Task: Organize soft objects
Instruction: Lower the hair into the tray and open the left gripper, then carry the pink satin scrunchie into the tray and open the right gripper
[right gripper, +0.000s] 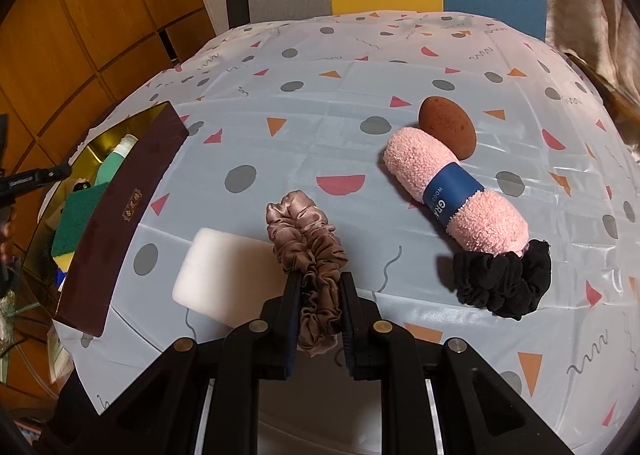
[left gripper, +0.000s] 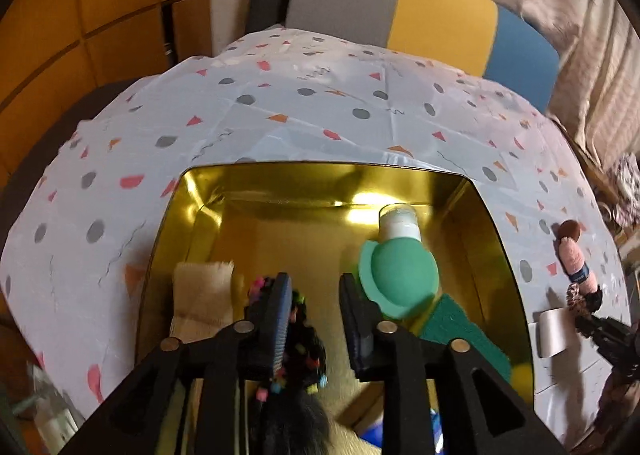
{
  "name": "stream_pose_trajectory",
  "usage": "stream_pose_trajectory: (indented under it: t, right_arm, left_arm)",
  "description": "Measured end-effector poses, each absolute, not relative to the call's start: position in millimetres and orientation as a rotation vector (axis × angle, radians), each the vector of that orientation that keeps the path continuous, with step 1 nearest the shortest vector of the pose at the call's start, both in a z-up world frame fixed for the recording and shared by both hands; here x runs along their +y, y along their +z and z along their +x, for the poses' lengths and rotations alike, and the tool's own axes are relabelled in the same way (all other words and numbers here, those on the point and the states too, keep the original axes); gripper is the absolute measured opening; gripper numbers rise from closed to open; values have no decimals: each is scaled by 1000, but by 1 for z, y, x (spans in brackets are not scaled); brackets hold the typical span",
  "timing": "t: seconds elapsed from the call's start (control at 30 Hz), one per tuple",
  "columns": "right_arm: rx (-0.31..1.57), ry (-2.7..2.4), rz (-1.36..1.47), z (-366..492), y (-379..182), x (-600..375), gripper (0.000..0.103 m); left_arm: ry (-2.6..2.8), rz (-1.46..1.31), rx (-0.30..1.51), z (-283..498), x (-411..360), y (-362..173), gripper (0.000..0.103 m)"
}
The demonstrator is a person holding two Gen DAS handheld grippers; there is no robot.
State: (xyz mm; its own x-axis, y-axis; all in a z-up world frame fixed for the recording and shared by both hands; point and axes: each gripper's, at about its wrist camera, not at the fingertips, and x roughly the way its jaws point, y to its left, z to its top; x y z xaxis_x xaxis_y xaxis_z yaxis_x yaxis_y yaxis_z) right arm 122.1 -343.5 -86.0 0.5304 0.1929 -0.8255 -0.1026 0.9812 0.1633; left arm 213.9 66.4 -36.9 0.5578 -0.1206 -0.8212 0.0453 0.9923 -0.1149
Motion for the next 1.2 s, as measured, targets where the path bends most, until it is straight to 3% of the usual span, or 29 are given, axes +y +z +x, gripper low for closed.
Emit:
stream_pose_trajectory:
  t: [0.53,1.2]
  right_arm:
    - [1001,179,76,120,-87,-339,18]
    - [1026,164,119,115,-89,-341,18]
  left_arm:
    - [-105,-62,844,115,35,0,30]
    - [-129,-43,861,84,28,-7,30]
